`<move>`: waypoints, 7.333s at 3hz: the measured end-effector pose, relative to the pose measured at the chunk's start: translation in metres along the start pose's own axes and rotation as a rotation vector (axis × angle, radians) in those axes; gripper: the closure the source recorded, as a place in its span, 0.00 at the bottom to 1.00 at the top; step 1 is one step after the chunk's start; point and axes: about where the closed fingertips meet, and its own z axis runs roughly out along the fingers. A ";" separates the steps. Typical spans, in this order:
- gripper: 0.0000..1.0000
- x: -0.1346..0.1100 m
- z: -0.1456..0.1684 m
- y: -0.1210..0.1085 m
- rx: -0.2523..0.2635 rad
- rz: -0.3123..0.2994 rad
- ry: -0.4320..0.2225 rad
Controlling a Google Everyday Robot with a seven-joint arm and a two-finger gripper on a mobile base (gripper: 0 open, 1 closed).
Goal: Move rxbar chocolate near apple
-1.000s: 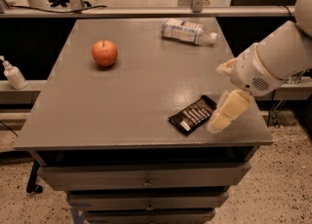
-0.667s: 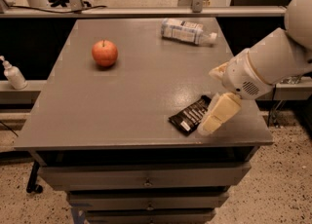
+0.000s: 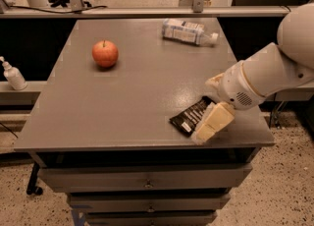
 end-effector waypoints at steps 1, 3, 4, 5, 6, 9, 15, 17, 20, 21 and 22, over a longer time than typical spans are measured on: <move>0.18 0.004 0.006 0.002 -0.006 0.012 -0.008; 0.64 0.011 0.007 0.000 -0.007 0.036 -0.005; 0.88 0.012 0.002 -0.004 0.000 0.041 0.002; 1.00 0.014 -0.004 -0.007 0.007 0.045 0.012; 1.00 0.014 -0.014 -0.015 0.025 0.042 0.023; 1.00 0.008 -0.071 -0.066 0.158 0.089 0.026; 1.00 -0.095 0.009 -0.169 0.308 0.318 -0.269; 1.00 -0.131 0.049 -0.174 0.251 0.354 -0.333; 1.00 -0.186 0.078 -0.148 0.126 0.313 -0.405; 0.83 -0.190 0.086 -0.144 0.094 0.319 -0.397; 0.59 -0.191 0.090 -0.143 0.076 0.327 -0.389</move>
Offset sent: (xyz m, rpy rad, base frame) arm -0.0016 -0.0061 -0.0185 0.0240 0.0321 -0.0321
